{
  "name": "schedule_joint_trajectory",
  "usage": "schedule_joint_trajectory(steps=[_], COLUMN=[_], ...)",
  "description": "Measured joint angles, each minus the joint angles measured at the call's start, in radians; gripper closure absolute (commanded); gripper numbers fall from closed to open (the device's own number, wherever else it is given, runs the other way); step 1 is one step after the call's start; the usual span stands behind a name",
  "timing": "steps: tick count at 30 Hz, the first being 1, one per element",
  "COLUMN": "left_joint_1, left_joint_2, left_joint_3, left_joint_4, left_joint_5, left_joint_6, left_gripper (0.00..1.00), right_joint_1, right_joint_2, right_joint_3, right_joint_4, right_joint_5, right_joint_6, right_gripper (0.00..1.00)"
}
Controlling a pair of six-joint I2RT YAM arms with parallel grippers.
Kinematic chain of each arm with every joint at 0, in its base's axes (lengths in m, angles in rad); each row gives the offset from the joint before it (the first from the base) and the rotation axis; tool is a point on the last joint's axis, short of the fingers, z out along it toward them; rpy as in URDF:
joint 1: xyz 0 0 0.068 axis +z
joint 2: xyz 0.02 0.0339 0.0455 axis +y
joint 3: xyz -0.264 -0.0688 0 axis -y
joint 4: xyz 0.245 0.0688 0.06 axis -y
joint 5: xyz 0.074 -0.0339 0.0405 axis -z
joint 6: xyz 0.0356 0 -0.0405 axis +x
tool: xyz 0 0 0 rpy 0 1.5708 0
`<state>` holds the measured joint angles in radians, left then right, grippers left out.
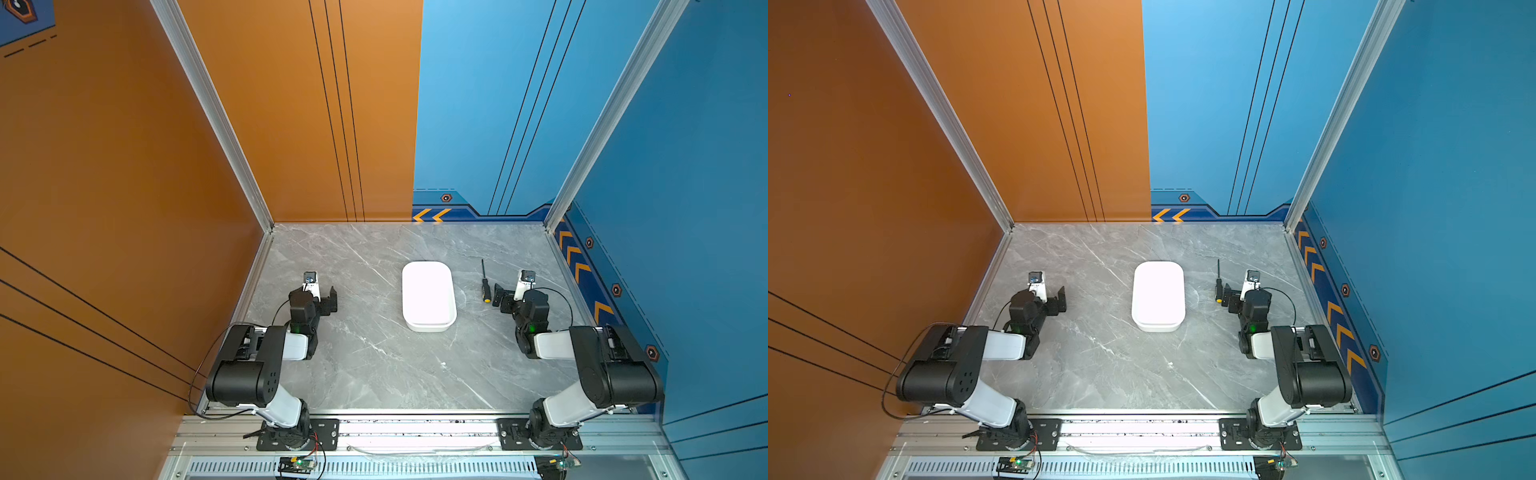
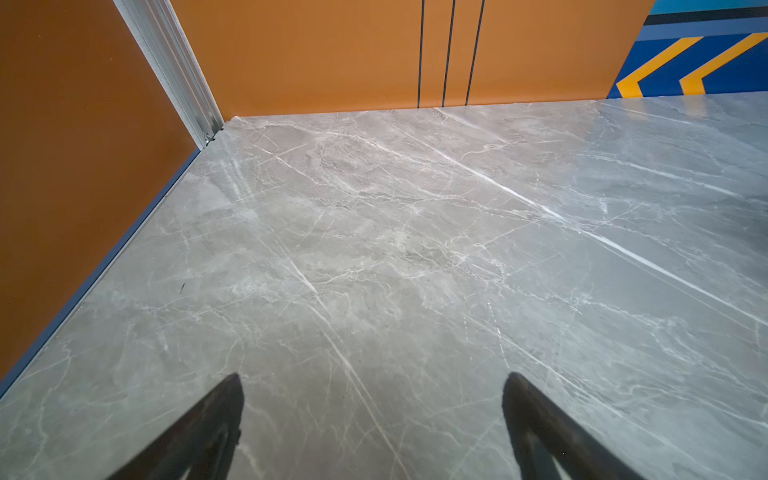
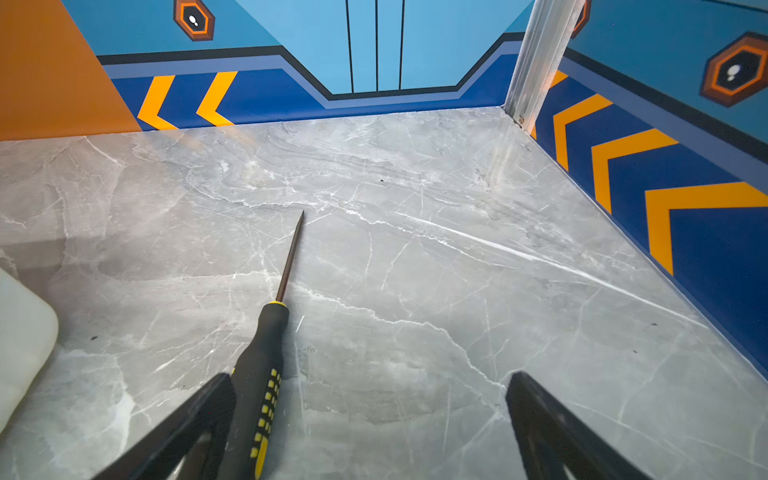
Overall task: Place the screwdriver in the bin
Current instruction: 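Reach the right gripper to the screwdriver handle while the left arm nears the bin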
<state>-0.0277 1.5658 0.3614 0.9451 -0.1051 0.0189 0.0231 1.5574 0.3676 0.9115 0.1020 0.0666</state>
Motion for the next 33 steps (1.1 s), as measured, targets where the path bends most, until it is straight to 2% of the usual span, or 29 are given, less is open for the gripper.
schedule_joint_trajectory(steps=[7, 8, 9, 10, 12, 15, 18, 23, 27, 33], left_joint_1=[0.0, 0.0, 0.0, 0.0, -0.001, -0.014, -0.049, -0.09, -0.164, -0.252], left_joint_2=[0.0, 0.0, 0.0, -0.002, -0.017, -0.095, -0.223, -0.364, -0.354, -0.259], left_joint_3=[0.0, 0.0, 0.0, 0.0, 0.0, 0.001, 0.038, 0.188, 0.269, 0.288], left_joint_4=[0.0, 0.0, 0.0, -0.001, -0.015, -0.082, -0.219, -0.402, -0.474, -0.549], left_joint_5=[-0.008, -0.022, -0.035, -0.05, -0.071, -0.098, -0.124, -0.071, -0.021, 0.034], left_joint_6=[0.0, -0.003, -0.007, -0.011, -0.015, -0.014, -0.018, -0.135, -0.22, -0.302], left_gripper=[0.02, 0.02, 0.02, 0.02, 0.02, 0.02, 0.02, 0.02, 0.02, 0.02], right_joint_1=[0.0, 0.0, -0.004, -0.006, -0.017, -0.03, -0.032, 0.003, 0.053, 0.066], right_joint_2=[0.0, 0.0, 0.0, 0.0, -0.014, -0.09, -0.15, -0.105, 0.0, 0.214], right_joint_3=[0.0, 0.0, 0.0, 0.0, 0.011, 0.113, 0.329, 0.719, 0.844, 0.905], right_joint_4=[0.0, 0.001, 0.0, -0.002, -0.048, -0.275, -0.534, -0.919, -1.122, -1.373], right_joint_5=[-0.003, -0.016, -0.03, -0.042, -0.045, -0.046, -0.079, -0.129, -0.175, -0.206], right_joint_6=[0.0, -0.001, -0.003, 0.001, 0.005, 0.016, 0.037, 0.071, 0.109, 0.161], right_gripper=[0.01, 0.1, 0.15, 0.16, 0.11, 0.1, 0.07, 0.05, 0.06, 0.09])
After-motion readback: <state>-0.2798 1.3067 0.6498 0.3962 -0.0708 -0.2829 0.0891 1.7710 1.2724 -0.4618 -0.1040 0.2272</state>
